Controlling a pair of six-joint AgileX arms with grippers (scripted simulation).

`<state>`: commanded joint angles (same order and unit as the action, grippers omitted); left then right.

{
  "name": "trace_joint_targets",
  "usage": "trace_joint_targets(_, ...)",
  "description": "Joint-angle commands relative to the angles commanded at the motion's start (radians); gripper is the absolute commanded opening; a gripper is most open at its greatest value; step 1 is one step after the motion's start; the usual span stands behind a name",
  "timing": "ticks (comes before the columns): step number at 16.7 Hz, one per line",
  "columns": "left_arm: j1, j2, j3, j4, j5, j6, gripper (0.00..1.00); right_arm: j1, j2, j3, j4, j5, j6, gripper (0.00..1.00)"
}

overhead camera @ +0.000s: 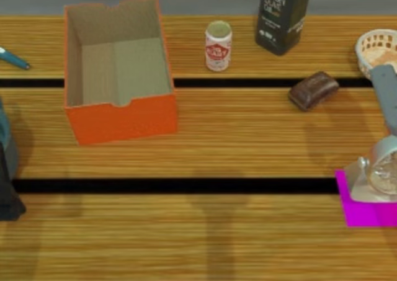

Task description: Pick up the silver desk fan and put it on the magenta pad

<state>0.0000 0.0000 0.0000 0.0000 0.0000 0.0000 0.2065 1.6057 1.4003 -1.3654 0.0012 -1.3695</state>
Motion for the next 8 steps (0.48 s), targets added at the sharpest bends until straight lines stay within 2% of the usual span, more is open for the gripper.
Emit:
trace_joint_targets(3,0.000,0.000,0.000,0.000,0.000,0.000,1.00,0.005,0.005,-0.013,0.016,0.000,0.001,0.00)
trace_joint_targets(8,0.000,0.000,0.000,0.000,0.000,0.000,1.00,-0.001,0.017,-0.114,0.130,0.000,-0.001,0.00)
